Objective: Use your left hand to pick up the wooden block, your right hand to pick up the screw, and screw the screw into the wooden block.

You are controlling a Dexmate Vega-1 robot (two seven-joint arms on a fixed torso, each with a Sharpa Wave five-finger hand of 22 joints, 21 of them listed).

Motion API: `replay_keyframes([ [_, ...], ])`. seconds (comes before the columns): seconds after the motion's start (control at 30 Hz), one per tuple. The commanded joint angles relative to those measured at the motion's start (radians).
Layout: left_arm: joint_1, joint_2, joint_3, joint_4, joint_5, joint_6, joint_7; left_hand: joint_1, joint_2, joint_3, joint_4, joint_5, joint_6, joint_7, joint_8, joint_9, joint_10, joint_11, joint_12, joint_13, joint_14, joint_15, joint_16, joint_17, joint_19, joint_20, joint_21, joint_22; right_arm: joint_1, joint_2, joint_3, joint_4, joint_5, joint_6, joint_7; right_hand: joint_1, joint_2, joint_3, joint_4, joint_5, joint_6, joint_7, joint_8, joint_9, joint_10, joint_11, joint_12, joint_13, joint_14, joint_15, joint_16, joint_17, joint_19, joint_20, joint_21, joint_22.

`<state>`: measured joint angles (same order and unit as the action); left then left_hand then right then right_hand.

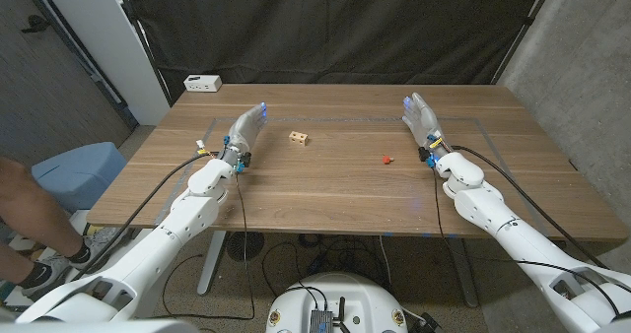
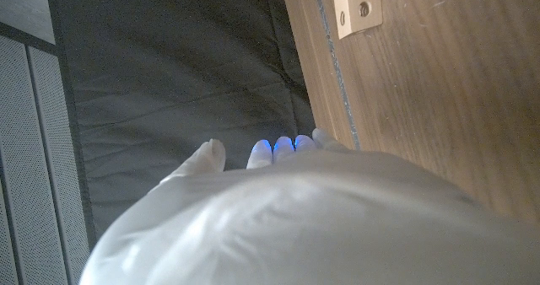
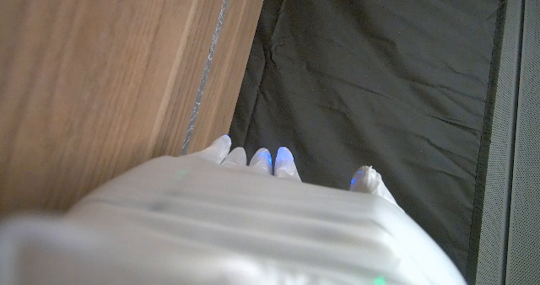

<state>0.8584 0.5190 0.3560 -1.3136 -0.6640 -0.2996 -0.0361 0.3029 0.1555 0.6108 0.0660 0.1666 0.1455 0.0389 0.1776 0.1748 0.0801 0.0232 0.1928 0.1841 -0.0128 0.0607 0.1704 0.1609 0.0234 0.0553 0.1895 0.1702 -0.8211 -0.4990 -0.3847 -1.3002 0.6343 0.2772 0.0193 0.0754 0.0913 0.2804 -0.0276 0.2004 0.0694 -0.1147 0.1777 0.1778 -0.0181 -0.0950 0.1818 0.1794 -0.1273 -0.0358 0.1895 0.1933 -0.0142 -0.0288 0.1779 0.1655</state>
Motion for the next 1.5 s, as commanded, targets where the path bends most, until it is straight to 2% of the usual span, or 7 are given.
replay_keyframes([
  [0.03,0.000,0.015,-0.004,-0.008,0.004,0.002,-0.003,0.004,0.007,0.006,-0.003,0.007,0.014,0.003,0.008,0.003,0.012,0.001,0.008,0.003,0.005,0.011,0.006,0.004,0.005,0.007,0.005,0.004,0.005,0.010,-0.009,-0.002,-0.019,0.004,-0.023,-0.005,0.018,0.005,0.006,0.009,0.002,-0.007,0.006,0.002,-0.001,-0.005,0.003,0.001,-0.009,-0.037,0.005,0.001,-0.001,-0.047,0.005,0.005],
  [0.33,0.003,0.037,-0.001,-0.038,0.028,0.009,0.007,0.006,0.007,0.008,-0.010,0.007,0.017,-0.001,0.007,0.002,0.014,-0.002,0.009,0.002,0.005,0.008,0.005,0.003,0.018,0.006,0.010,0.004,0.028,0.034,-0.021,0.038,-0.031,0.019,-0.022,-0.008,0.010,0.002,0.006,0.009,0.002,-0.005,0.007,0.002,0.005,-0.002,0.006,0.001,-0.004,-0.032,0.007,0.000,0.003,-0.045,0.008,0.004],
  [0.77,-0.015,0.073,0.015,-0.079,0.087,0.033,0.024,0.010,0.003,0.008,-0.021,0.007,0.013,-0.007,0.005,0.002,0.018,-0.012,0.011,0.002,0.002,0.004,0.003,0.003,0.003,0.005,0.003,0.004,0.025,0.024,-0.017,0.021,-0.046,0.010,-0.050,-0.009,0.006,0.001,0.006,0.010,0.004,-0.004,0.008,0.002,0.005,-0.001,0.005,0.001,-0.004,-0.034,0.006,-0.002,0.003,-0.045,0.008,0.004],
  [0.93,-0.033,0.107,0.025,-0.103,0.127,0.064,0.031,0.011,0.002,0.008,-0.025,0.007,0.014,-0.009,0.005,0.002,0.019,-0.012,0.011,0.002,0.001,0.003,0.002,0.003,0.000,0.005,0.002,0.004,0.026,0.024,-0.018,0.022,-0.049,0.014,-0.049,-0.009,0.006,0.001,0.006,0.011,0.004,-0.004,0.008,0.002,0.004,-0.002,0.005,0.001,-0.005,-0.034,0.005,-0.003,0.003,-0.046,0.008,0.004],
  [1.2,-0.057,0.131,0.035,-0.123,0.160,0.093,0.031,0.013,0.002,0.008,-0.030,0.007,0.013,-0.010,0.005,0.002,0.018,-0.010,0.010,0.002,-0.004,0.006,0.001,0.003,-0.006,0.001,0.000,0.004,0.026,0.022,-0.018,0.019,-0.048,0.004,-0.051,-0.008,0.006,0.002,0.006,0.012,0.004,-0.004,0.008,0.002,0.004,-0.002,0.005,0.001,-0.005,-0.034,0.005,-0.003,0.003,-0.047,0.009,0.004],
  [1.27,-0.072,0.152,0.047,-0.140,0.195,0.115,0.032,0.013,0.002,0.008,-0.032,0.007,0.013,-0.010,0.005,0.002,0.018,-0.011,0.010,0.002,-0.005,0.006,0.001,0.003,-0.008,-0.001,0.000,0.004,0.026,0.013,-0.021,0.010,-0.061,-0.009,-0.065,-0.008,0.006,0.002,0.006,0.012,0.005,-0.003,0.009,0.002,0.004,-0.002,0.005,0.001,-0.005,-0.034,0.005,-0.004,0.004,-0.046,0.009,0.004],
  [1.5,-0.101,0.191,0.065,-0.173,0.251,0.164,0.031,0.016,0.003,0.007,-0.041,0.008,0.005,-0.017,0.002,0.002,0.011,-0.020,0.007,0.002,-0.023,0.015,-0.003,0.003,-0.037,-0.004,-0.009,0.004,0.028,0.011,-0.018,0.020,-0.059,-0.008,-0.064,-0.007,0.006,0.003,0.006,0.013,0.006,-0.003,0.009,0.002,0.006,-0.005,0.005,0.001,-0.002,-0.031,0.006,-0.005,0.006,-0.048,0.010,0.004],
])
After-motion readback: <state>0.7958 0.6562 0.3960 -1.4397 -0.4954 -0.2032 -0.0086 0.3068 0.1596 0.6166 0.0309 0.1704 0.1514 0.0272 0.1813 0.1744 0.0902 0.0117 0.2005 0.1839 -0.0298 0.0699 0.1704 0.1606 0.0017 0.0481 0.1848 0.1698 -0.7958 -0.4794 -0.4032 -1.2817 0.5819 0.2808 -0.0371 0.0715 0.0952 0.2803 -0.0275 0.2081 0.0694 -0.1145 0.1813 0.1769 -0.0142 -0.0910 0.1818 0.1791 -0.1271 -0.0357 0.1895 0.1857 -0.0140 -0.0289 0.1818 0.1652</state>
